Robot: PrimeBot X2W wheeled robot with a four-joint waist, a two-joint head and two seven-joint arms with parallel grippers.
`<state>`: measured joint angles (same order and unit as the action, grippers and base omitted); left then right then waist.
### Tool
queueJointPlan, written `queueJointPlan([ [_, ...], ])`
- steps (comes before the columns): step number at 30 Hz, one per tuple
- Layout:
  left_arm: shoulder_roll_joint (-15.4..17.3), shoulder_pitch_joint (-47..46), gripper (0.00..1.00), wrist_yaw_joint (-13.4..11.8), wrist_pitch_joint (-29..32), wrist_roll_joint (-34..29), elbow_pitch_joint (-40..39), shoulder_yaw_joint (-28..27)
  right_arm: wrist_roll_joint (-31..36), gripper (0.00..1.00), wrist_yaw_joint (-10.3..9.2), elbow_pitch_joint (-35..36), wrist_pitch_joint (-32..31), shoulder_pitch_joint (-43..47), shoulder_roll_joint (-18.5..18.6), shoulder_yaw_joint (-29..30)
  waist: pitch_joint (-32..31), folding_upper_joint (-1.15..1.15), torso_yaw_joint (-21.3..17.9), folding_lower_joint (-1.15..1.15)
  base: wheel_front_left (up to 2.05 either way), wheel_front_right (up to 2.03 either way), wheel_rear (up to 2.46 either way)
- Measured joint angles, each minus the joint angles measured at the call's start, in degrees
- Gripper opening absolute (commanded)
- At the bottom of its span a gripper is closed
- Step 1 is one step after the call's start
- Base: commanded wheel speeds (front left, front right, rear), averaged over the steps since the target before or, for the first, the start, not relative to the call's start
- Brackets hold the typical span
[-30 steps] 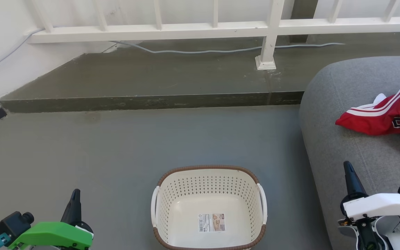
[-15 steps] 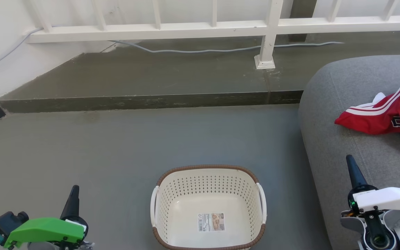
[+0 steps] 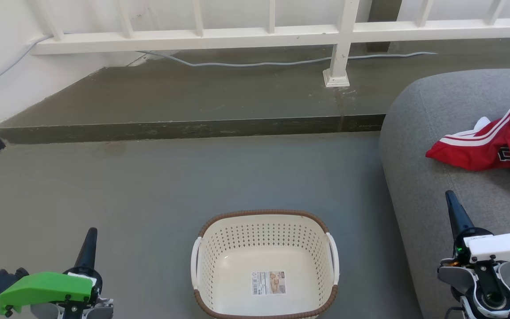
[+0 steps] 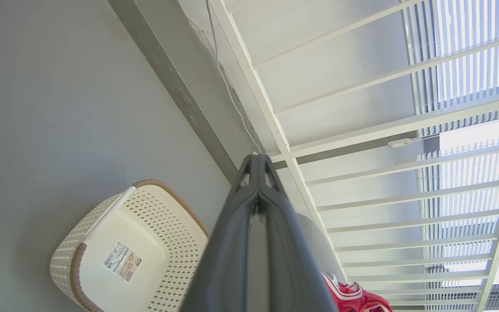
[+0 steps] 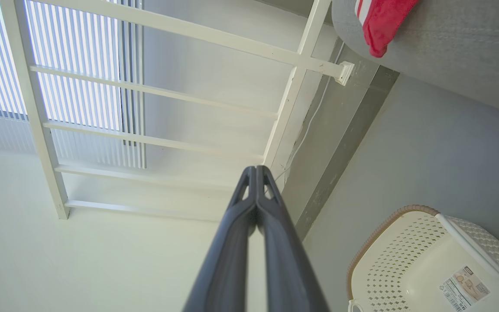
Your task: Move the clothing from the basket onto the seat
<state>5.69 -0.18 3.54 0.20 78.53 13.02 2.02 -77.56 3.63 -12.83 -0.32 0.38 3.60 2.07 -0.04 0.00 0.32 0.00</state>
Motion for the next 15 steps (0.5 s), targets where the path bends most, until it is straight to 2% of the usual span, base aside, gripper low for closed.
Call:
queueJointPlan([
  [15,-1.4,-1.6,0.0,2.1,2.9,10.6,1.5,-2.7,-11.5,0.0,2.02,-1.9,-2.5,-2.2,0.1,1.9,0.2,0.0,-0.2,0.0,0.0,0.0,0.0],
])
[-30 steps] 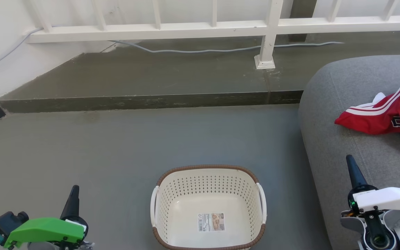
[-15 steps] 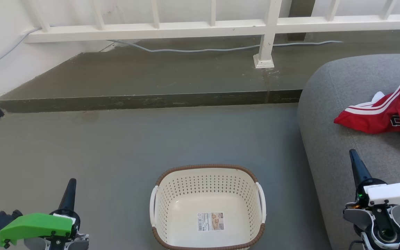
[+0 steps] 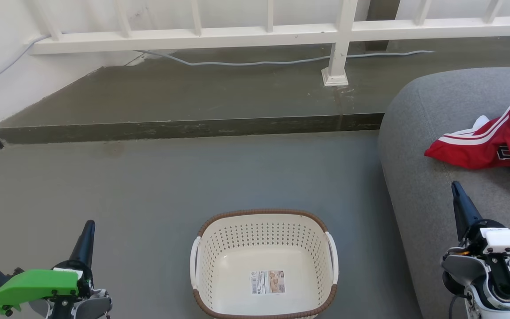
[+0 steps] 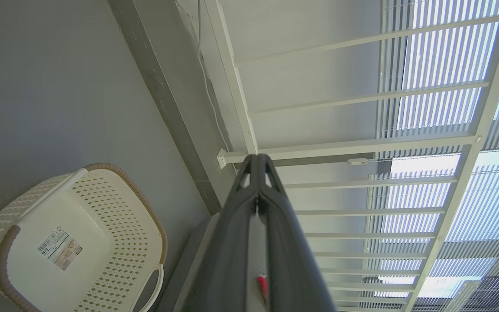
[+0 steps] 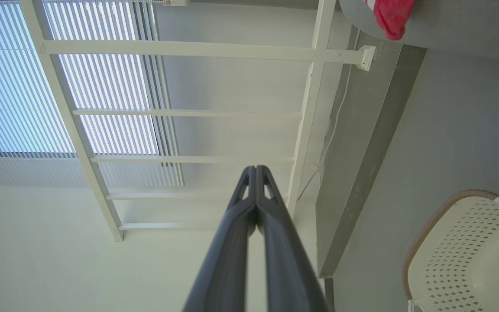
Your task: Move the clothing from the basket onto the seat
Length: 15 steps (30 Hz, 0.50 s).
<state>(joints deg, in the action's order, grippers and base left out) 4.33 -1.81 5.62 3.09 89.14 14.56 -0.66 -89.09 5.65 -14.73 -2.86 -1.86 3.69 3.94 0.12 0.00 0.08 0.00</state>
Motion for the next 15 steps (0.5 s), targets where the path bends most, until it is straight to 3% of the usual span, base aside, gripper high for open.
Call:
queueJointPlan([
  [7,-0.4,-0.8,0.0,1.2,1.0,4.3,0.7,-1.3,-4.8,0.0,0.9,-0.7,-0.8,-0.7,0.1,0.8,0.1,0.0,-0.1,0.0,0.0,0.0,0.0],
  [15,-0.6,-0.9,0.0,1.2,1.0,4.4,1.1,-1.3,-5.2,0.0,0.9,-0.8,-0.8,-1.2,0.1,0.9,0.0,0.0,-0.1,0.0,0.0,0.0,0.0],
])
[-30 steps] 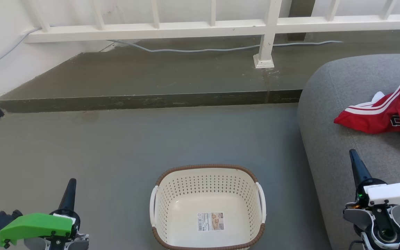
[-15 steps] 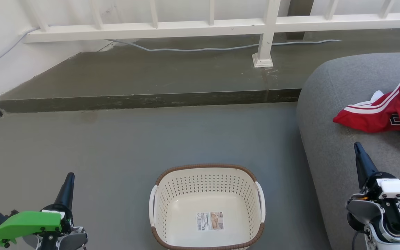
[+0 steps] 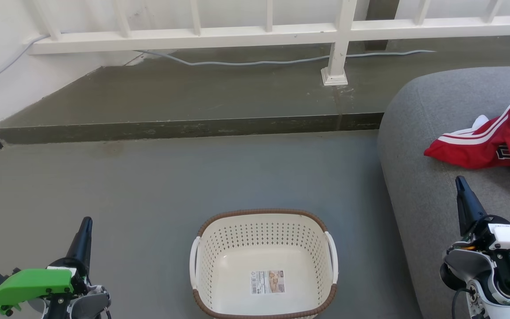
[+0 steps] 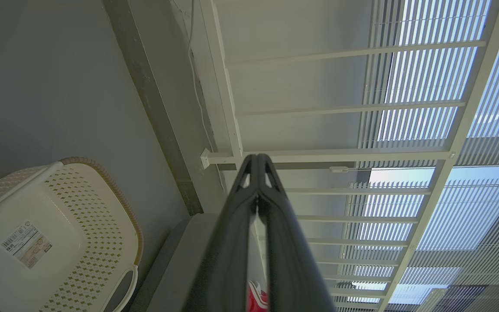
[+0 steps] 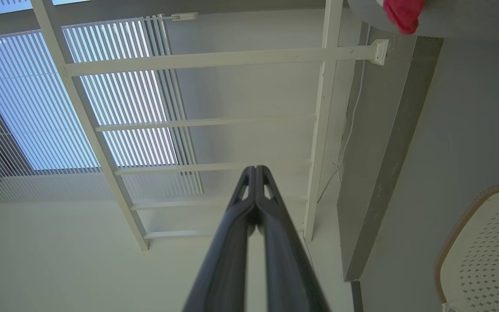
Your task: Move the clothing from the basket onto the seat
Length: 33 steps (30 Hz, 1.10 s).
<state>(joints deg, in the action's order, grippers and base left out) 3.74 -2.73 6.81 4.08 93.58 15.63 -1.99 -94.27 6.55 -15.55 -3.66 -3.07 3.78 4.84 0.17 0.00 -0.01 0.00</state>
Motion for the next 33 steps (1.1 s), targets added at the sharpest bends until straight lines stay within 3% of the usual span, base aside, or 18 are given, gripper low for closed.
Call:
queueJointPlan([
  [33,-0.1,-0.5,0.0,0.1,0.4,0.0,0.3,-0.1,0.0,0.0,0.0,-0.5,-0.4,0.0,0.0,0.1,0.0,0.0,0.0,0.0,0.0,0.0,0.0],
])
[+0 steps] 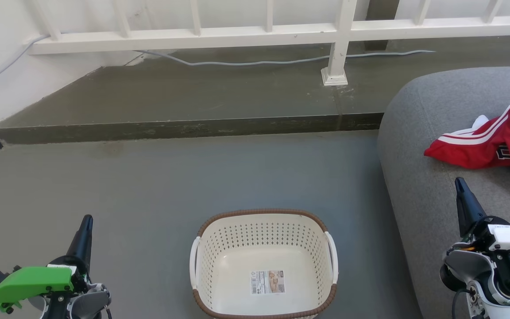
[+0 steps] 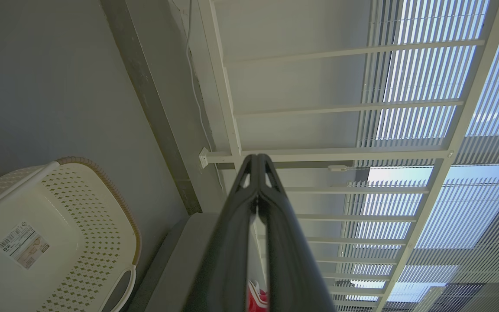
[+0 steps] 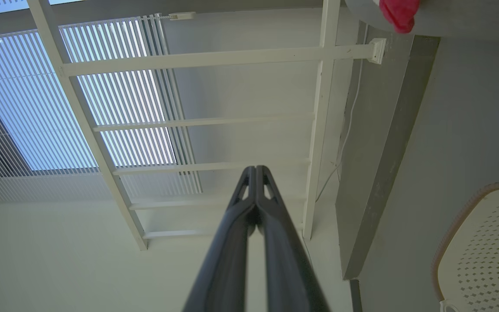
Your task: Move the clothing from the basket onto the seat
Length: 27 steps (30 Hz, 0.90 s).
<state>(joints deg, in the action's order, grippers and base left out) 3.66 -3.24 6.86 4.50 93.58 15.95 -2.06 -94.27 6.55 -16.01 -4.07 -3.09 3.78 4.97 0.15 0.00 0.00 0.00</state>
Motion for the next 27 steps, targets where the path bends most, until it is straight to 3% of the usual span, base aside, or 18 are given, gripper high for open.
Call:
queueJointPlan([
  [27,0.0,0.0,0.0,0.0,0.0,0.0,0.1,-0.1,0.0,0.0,0.01,-0.1,0.0,0.0,0.0,0.1,0.0,0.0,0.0,0.0,0.0,0.0,0.0],
])
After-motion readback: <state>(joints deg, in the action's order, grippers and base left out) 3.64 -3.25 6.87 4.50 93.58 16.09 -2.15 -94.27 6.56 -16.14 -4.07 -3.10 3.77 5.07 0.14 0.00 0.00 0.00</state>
